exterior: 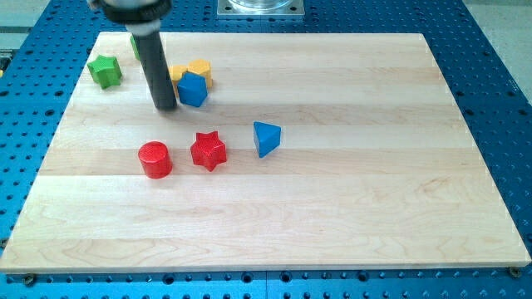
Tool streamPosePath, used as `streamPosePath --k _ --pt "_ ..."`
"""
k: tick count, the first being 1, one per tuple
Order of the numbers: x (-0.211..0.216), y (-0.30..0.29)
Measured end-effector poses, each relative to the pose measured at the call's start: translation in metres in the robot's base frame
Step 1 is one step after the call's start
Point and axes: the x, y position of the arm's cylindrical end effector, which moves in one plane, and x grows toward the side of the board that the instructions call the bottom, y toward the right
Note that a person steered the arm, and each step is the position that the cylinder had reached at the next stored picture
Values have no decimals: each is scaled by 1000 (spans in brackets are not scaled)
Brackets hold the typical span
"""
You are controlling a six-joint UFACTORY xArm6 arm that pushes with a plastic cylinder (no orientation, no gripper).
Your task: Push the red circle to the left of the cube
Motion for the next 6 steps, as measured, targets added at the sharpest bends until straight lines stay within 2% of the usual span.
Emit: streamPosePath --k 1,2,3,4,5,6 --pt "59 -52" --pt "137 -47" --pt "118 13" --pt "61 28" --pt "87 11" --pt "62 -25"
